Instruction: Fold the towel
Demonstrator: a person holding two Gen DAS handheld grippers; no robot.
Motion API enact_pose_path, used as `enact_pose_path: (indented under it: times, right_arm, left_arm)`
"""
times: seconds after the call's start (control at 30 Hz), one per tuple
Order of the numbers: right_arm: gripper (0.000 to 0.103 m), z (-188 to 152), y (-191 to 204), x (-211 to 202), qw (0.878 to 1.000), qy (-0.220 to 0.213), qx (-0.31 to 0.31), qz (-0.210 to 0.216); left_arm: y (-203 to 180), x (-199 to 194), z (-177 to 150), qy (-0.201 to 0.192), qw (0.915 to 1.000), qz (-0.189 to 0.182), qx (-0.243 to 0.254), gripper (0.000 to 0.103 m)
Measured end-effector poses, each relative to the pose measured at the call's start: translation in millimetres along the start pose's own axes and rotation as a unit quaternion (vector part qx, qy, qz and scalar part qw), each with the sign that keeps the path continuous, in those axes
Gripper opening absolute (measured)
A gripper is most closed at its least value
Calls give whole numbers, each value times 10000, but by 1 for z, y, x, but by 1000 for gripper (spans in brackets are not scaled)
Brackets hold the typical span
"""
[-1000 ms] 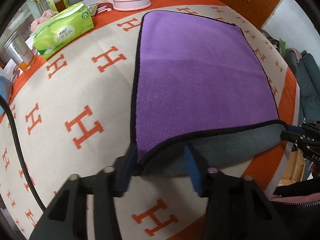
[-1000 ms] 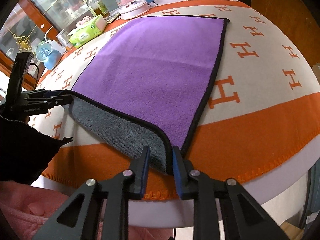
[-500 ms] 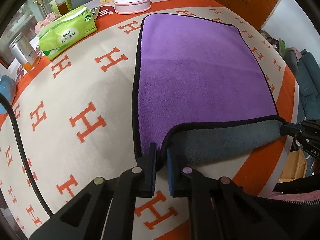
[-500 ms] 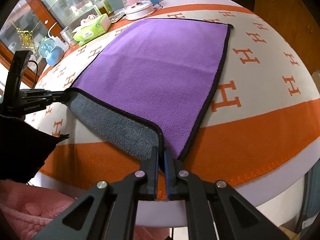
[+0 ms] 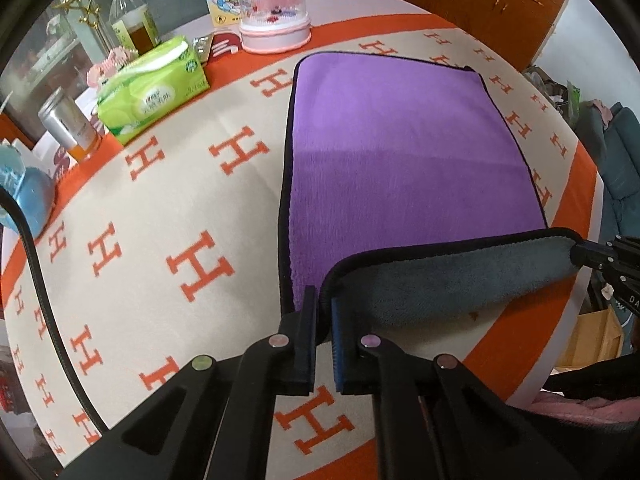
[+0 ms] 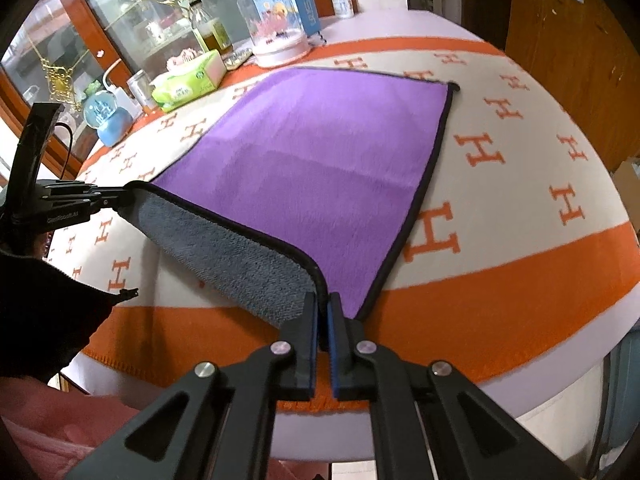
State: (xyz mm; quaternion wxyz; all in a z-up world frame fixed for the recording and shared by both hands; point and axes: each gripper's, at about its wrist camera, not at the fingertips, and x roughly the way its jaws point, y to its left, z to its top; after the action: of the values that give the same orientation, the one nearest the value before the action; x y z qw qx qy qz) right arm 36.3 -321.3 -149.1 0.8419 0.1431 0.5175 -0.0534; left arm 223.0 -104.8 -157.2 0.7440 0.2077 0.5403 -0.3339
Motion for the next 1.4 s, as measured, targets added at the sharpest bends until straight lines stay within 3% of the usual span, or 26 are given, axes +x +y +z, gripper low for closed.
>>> enact_pose_path:
  times: [0.37, 0.83, 1.1, 1.2, 1.4]
  right_arm:
    - [4, 38, -11, -30, 9985, -513, -202, -8]
    - [4, 94, -38, -49, 9902, -1330, -143, -391]
    - [4, 127, -44, -37, 9756, -1915, -252, -1040]
    - [4, 138, -43, -22, 9660, -2079, -402, -1484]
    - [4, 150, -45, 12, 9538, -2204, -525, -1970]
  left_arm:
    - [-8, -34, 45, -308, 9991, 227, 192, 4]
    - [-11, -56, 126, -1059, 9930, 331, 406, 4]
    - [-6, -38, 169, -1435, 9889, 329, 220, 3]
    - [-3, -26, 183, -1530, 9877, 305, 121, 3]
    - [4, 8, 204, -1574, 9869, 356, 21, 3]
